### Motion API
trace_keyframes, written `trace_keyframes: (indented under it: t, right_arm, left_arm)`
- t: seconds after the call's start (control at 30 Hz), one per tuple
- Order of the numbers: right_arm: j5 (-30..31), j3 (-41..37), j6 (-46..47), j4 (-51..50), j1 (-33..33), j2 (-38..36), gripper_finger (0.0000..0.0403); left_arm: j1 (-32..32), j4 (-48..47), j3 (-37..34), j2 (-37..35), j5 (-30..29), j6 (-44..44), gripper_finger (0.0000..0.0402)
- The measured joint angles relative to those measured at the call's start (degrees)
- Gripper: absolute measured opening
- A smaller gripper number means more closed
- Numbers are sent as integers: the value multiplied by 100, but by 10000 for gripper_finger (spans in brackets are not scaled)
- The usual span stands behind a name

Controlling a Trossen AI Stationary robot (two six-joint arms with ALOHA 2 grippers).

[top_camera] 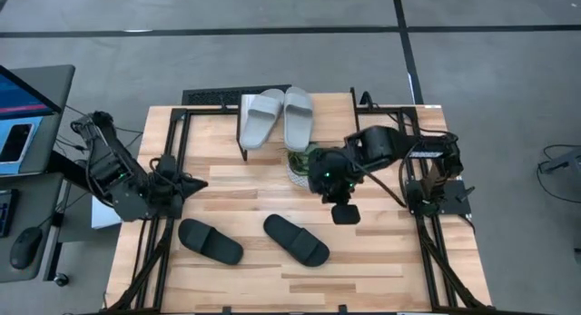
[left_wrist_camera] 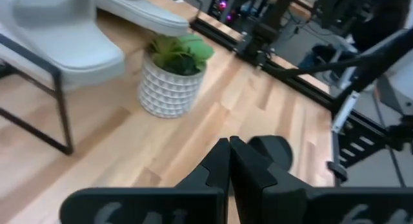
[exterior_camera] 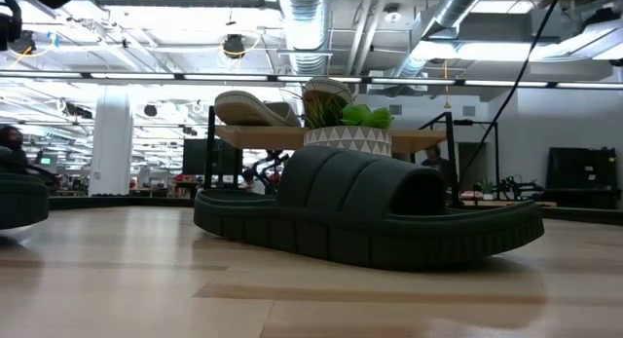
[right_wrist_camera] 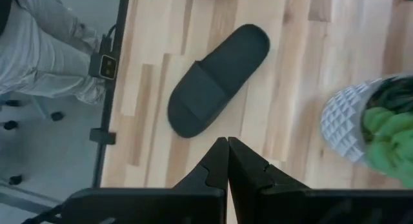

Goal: Pick and place slides into the shelf
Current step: Put the right black slide on the shelf

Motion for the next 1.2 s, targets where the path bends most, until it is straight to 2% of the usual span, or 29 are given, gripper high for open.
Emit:
trace_keyframes:
  t: [0.27, 0.4, 0.5, 0.6, 0.73, 0.83, 1.0, 1.2]
  right_arm:
    - [185, -638, 500, 520, 313, 9, 0]
    - [712, -960, 1165, 602, 581, 10, 0]
    - [1372, -1243, 1953, 672, 902, -28, 0]
    - [2229, -1528, 3055, 726, 1291, -185, 0]
    - [3558, -2035, 5008, 741, 1855, -461, 0]
    - [4156, -2436, 6474, 761, 2241, -612, 0]
    - [4670, -2952, 8787, 751, 2767, -637, 0]
    - [4695, -3077, 10614, 937, 3357, -252, 0]
  left_arm:
    - [-340, 305, -133, 12, -12, 33, 0]
    - [-414, 300, -133, 8, -52, 90, 0]
    - [-428, 300, -133, 10, -71, 153, 0]
    - [-427, 303, -133, 10, -195, 156, 0]
    - [-427, 324, -133, 10, -381, 156, 0]
    - [-426, 324, -133, 12, -510, 207, 0]
    - [-426, 327, -133, 10, -562, 265, 0]
    - [-426, 327, -133, 12, -561, 143, 0]
